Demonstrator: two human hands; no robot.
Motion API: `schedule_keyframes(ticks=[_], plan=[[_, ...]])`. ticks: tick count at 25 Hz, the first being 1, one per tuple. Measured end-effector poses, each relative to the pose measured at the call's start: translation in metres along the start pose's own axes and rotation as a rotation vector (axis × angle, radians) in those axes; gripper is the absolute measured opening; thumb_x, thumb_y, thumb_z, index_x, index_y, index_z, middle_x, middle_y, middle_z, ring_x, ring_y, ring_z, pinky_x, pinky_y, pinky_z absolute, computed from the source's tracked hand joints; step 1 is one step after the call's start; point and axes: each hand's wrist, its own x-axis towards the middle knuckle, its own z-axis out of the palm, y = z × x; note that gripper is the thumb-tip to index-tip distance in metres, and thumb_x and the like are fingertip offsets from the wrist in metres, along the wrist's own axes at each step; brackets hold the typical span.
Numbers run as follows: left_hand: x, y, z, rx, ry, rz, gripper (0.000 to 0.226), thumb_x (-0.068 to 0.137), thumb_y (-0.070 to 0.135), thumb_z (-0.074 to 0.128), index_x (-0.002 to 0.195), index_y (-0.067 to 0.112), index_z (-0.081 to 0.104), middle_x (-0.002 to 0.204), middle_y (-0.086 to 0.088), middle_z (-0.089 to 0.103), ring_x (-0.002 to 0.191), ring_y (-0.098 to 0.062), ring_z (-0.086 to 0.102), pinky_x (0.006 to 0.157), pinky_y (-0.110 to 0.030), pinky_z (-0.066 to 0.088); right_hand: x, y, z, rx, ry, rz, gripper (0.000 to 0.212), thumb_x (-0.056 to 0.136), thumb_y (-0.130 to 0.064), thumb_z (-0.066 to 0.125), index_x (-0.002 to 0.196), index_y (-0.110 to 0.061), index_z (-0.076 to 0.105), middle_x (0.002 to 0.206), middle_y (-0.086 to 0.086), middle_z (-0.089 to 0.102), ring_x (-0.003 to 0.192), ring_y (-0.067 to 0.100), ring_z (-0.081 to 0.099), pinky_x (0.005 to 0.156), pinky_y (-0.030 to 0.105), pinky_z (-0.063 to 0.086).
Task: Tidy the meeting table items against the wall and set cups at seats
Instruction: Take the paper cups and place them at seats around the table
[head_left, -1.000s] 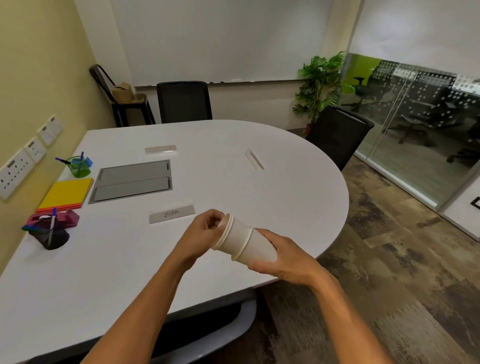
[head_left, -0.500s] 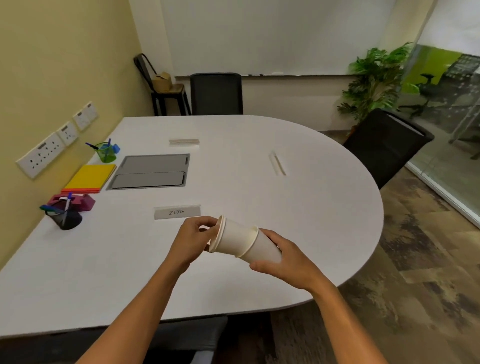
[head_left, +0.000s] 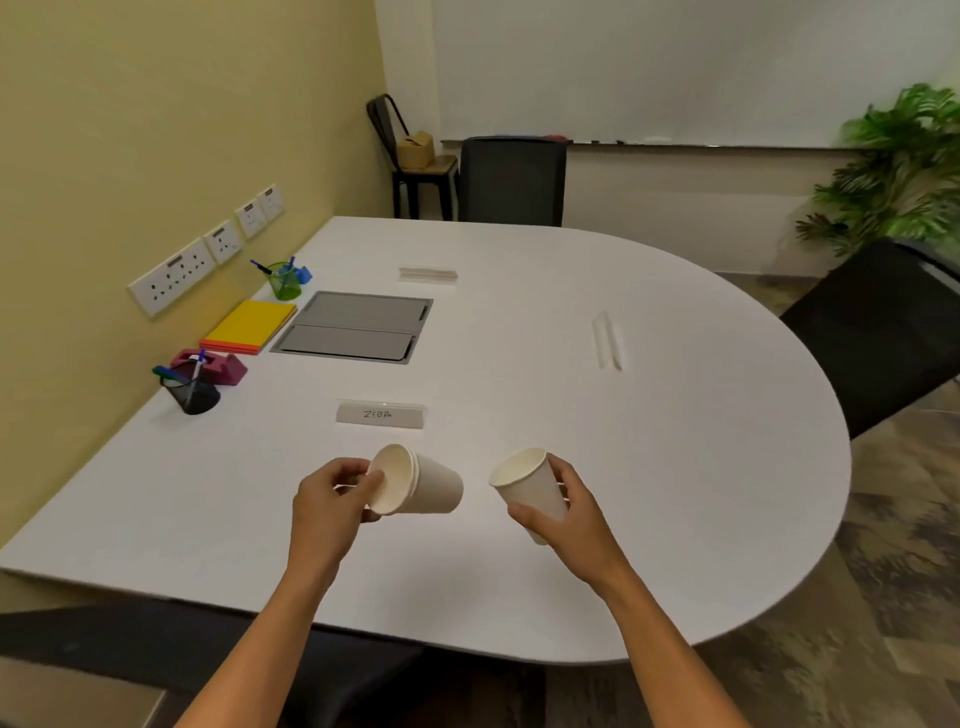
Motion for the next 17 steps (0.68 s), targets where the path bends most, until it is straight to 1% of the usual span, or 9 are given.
schedule_keyframes(ticks=[2,4,7,8,11,12,14,16,17], plan=[[0.01,-0.011,-0.004,0.017,0.02,-0.013,0.01,0.089,0.01,0.071,0.099,0.012,0.072,0.098,-0.005,0.071,0.088,-0.024,0.069,0.057,-0.027,0.059,0.014,0.006,0.009,-0.046,0.042,0.031,0.083,0.065,-0.055,0.085,0.137,-0.047,0.044,0.129,-0.012,0.051,0.111,0.006,0.055,0.069,0.021,0.054],[0.022,-0.02,-0.01,0.018,0.031,-0.034,0.01,0.089,0.007,0.07,0.096,0.014,0.072,0.097,-0.005,0.07,0.087,-0.024,0.069,0.056,-0.025,0.059,0.027,0.012,0.019,-0.06,0.076,0.061,0.083,0.067,-0.049,0.086,0.138,-0.042,0.044,0.129,-0.013,0.052,0.113,0.006,0.054,0.073,0.022,0.053],[0.039,-0.035,-0.014,-0.007,0.049,-0.085,0.01,0.088,0.005,0.068,0.093,0.014,0.07,0.094,-0.01,0.067,0.084,-0.026,0.07,0.056,-0.024,0.059,0.048,0.018,0.029,-0.097,0.068,0.094,0.081,0.07,-0.041,0.086,0.139,-0.038,0.043,0.132,-0.012,0.053,0.116,0.011,0.056,0.089,0.034,0.056],[0.047,-0.04,-0.015,-0.011,0.053,-0.102,0.01,0.088,0.005,0.068,0.093,0.013,0.07,0.094,-0.011,0.067,0.083,-0.027,0.07,0.056,-0.024,0.059,0.058,0.021,0.034,-0.1,0.063,0.1,0.08,0.071,-0.037,0.086,0.138,-0.038,0.043,0.133,-0.011,0.053,0.116,0.011,0.056,0.093,0.035,0.055],[0.069,-0.049,-0.015,0.022,0.054,-0.139,0.006,0.088,0.006,0.069,0.091,0.011,0.069,0.092,-0.01,0.066,0.08,-0.027,0.071,0.055,-0.024,0.058,0.087,0.029,0.051,-0.136,0.054,0.096,0.077,0.074,-0.03,0.087,0.137,-0.034,0.043,0.134,-0.011,0.054,0.119,0.012,0.055,0.099,0.032,0.049],[0.073,-0.052,-0.013,0.041,0.056,-0.158,0.005,0.088,0.006,0.069,0.09,0.011,0.069,0.092,-0.009,0.066,0.079,-0.026,0.071,0.055,-0.024,0.058,0.095,0.033,0.057,-0.167,0.049,0.101,0.079,0.074,-0.031,0.087,0.14,-0.032,0.043,0.133,-0.01,0.054,0.12,0.013,0.054,0.099,0.031,0.047],[0.077,-0.056,-0.01,0.082,0.055,-0.172,0.004,0.087,0.007,0.07,0.087,0.01,0.069,0.091,-0.008,0.067,0.079,-0.025,0.07,0.056,-0.026,0.059,0.109,0.041,0.066,-0.205,0.049,0.116,0.083,0.075,-0.032,0.087,0.143,-0.031,0.04,0.132,-0.01,0.054,0.119,0.014,0.053,0.095,0.028,0.045],[0.079,-0.061,-0.01,0.129,0.056,-0.174,0.005,0.086,0.007,0.07,0.085,0.012,0.069,0.09,-0.005,0.068,0.079,-0.023,0.07,0.058,-0.03,0.061,0.124,0.051,0.072,-0.22,0.05,0.124,0.083,0.075,-0.032,0.087,0.143,-0.032,0.039,0.131,-0.011,0.054,0.116,0.015,0.054,0.091,0.028,0.047],[0.08,-0.064,-0.011,0.155,0.059,-0.176,0.006,0.086,0.008,0.07,0.084,0.014,0.069,0.089,-0.003,0.069,0.079,-0.022,0.069,0.06,-0.032,0.062,0.132,0.056,0.075,-0.226,0.048,0.13,0.083,0.075,-0.031,0.087,0.143,-0.032,0.039,0.13,-0.01,0.055,0.116,0.015,0.054,0.092,0.03,0.049]])
